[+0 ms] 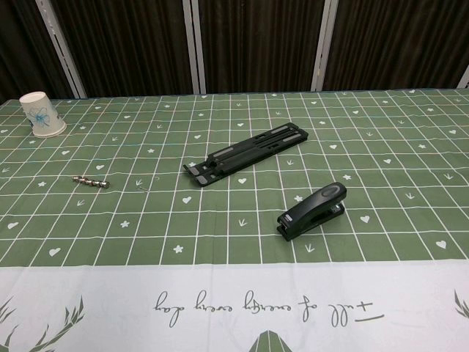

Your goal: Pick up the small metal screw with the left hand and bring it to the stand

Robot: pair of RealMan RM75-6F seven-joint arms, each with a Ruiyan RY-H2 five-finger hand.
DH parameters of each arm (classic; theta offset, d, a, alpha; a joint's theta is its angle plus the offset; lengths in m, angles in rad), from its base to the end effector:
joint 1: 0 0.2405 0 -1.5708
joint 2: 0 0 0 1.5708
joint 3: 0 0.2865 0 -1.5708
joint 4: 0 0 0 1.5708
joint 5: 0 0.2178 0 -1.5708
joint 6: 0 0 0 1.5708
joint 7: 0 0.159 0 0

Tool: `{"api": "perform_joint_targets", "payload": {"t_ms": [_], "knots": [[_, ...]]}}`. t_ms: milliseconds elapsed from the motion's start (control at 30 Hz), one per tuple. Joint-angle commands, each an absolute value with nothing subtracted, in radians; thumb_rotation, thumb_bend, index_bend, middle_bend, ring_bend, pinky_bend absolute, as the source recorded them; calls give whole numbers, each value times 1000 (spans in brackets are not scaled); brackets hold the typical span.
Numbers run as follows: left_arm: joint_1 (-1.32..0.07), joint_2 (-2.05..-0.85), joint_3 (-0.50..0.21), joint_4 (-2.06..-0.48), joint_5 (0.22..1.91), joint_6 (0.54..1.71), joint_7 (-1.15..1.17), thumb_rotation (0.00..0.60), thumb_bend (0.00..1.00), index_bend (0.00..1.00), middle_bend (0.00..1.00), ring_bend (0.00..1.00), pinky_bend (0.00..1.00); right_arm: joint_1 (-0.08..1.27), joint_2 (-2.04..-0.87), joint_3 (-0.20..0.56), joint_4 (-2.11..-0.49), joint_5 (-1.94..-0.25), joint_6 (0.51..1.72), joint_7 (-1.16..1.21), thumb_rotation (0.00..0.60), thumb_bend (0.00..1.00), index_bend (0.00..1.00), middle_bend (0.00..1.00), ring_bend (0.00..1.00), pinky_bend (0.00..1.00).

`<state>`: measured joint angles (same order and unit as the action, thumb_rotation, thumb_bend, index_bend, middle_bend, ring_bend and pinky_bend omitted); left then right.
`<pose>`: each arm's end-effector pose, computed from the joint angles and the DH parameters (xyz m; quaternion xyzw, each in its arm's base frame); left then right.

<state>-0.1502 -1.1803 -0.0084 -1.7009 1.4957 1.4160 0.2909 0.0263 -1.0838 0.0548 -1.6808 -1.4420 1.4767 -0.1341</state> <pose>-0.3107 0.2075 0.1197 -0.6613 -0.3518 -0.3349 0.5716 -0.3490 -0.1788 0.1736 0.5869 -0.3894 0.3301 0.6284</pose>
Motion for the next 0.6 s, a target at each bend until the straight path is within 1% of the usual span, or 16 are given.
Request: {"api": "perform_joint_targets", "payload": {"t_ms": [33, 533, 600], "knots": [[-150, -1181, -8, -1701, 1495, 1415, 292, 600, 0, 0, 0, 0, 0, 25, -1085, 57, -1678, -1443, 1482, -132, 600, 51, 119, 0, 0, 19], [-164, -1173, -9, -1711, 1480, 1383, 320, 600, 0, 0, 0, 0, 0, 22, -1093, 65, -1678, -1438, 1495, -134, 600, 51, 119, 0, 0, 19], [-171, -1170, -14, -1718, 1470, 1372, 325, 600, 15, 1, 0, 0, 0, 21, -1092, 65, -1680, -1438, 1495, -131, 600, 51, 119, 0, 0, 19]]}}
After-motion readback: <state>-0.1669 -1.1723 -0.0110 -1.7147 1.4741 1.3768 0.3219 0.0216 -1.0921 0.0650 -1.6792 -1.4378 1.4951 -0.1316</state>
